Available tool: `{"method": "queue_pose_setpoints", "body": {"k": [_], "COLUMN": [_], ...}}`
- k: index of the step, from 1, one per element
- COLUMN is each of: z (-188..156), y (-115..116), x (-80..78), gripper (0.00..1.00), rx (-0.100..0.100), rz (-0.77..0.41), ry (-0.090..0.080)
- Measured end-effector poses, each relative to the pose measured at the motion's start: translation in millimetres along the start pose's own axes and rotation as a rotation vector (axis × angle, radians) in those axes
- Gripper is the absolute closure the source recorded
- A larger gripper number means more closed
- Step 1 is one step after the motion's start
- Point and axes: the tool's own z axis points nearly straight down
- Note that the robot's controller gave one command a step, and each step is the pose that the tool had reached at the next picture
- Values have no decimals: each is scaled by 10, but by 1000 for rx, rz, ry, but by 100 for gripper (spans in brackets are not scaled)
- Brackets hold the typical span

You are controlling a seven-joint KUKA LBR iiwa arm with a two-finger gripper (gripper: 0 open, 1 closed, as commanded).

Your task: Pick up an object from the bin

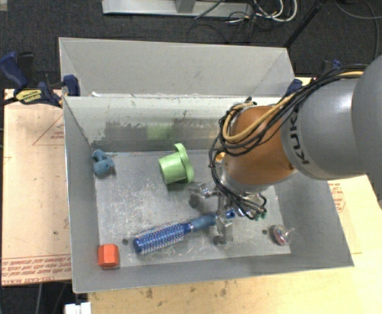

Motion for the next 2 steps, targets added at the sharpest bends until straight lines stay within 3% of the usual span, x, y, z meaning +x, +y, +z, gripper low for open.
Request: {"method": "queue_pose_setpoints", "body": {"k": [1,2], "z": [-28,-2167], "y": [-5,-287], "x": [-8,-10], "gripper": [100,100], "rx": [2,7], "rz": [-1,6], "ry": [-3,-13]}}
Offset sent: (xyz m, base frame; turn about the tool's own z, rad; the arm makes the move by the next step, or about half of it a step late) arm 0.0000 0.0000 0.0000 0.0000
